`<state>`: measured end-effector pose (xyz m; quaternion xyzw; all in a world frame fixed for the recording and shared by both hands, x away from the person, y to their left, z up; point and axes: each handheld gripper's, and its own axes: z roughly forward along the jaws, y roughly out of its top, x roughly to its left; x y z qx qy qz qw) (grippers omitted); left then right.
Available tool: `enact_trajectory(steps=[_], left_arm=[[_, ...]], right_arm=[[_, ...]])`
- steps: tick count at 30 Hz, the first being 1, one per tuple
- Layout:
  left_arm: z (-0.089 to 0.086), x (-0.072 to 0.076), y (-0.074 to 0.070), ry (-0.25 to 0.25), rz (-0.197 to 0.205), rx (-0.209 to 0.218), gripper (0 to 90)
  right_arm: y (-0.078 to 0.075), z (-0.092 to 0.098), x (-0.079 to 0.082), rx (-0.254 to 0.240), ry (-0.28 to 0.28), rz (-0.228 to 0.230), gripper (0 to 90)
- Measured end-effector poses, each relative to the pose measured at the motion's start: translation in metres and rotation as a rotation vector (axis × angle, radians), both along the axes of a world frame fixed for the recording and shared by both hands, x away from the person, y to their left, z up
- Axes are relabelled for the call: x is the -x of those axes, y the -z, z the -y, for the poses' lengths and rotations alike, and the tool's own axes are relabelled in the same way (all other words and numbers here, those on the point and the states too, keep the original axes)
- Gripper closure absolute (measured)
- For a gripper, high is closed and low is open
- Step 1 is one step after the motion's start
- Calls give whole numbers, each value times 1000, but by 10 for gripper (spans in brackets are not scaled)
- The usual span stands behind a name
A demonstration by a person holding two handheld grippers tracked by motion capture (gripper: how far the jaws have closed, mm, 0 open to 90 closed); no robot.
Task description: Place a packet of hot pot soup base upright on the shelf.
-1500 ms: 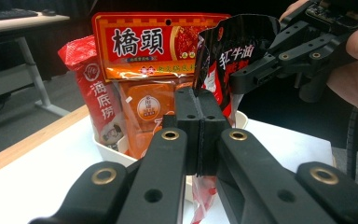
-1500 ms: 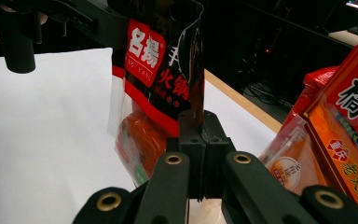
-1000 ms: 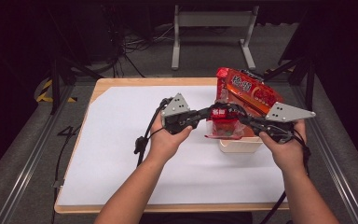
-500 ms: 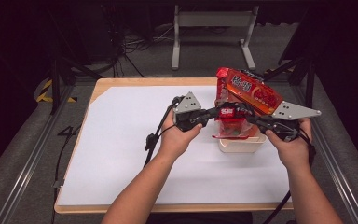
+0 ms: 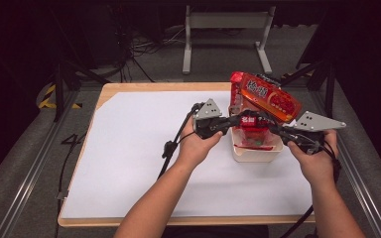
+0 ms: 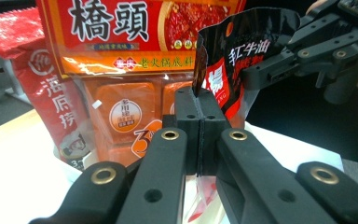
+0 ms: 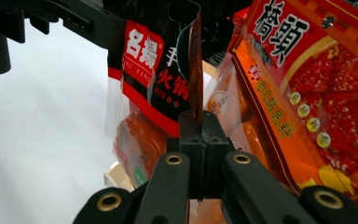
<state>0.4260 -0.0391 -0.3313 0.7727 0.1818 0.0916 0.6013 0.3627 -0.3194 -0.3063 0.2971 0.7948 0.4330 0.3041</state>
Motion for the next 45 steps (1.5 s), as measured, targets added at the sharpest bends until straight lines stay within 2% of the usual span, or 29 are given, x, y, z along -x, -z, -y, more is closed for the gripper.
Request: enact_trajectory(steps=[12,14,17,19,26,29,30,31,36,42,45], left_arm=[[5,-5,9,6,-26,-32,882],[5,-7,12,7,-39,-48,882],[6,-7,15,12,-59,-48,878],[6,-7,17,12,-53,-62,874],[9,-7,20,18,-72,-75,866],[9,-7,22,14,-64,-76,812],[8,-7,22,12,-59,-79,776],[9,-7,23,10,-58,-71,705],[9,-6,25,21,-66,-64,581],[8,-5,24,19,-61,-55,545],[7,-5,24,14,-65,-46,499]], right_arm=[[4,-1,1,34,37,-25,893],[6,-1,2,40,45,-38,890],[8,-2,3,45,48,-48,887],[10,-2,3,49,58,-54,883],[13,-2,5,50,78,-86,860],[15,-1,3,32,79,-99,800],[16,-1,3,25,79,-101,785],[16,0,3,22,80,-104,760],[14,1,3,19,83,-98,733],[15,0,3,15,85,-105,717],[15,1,2,4,84,-109,686]])
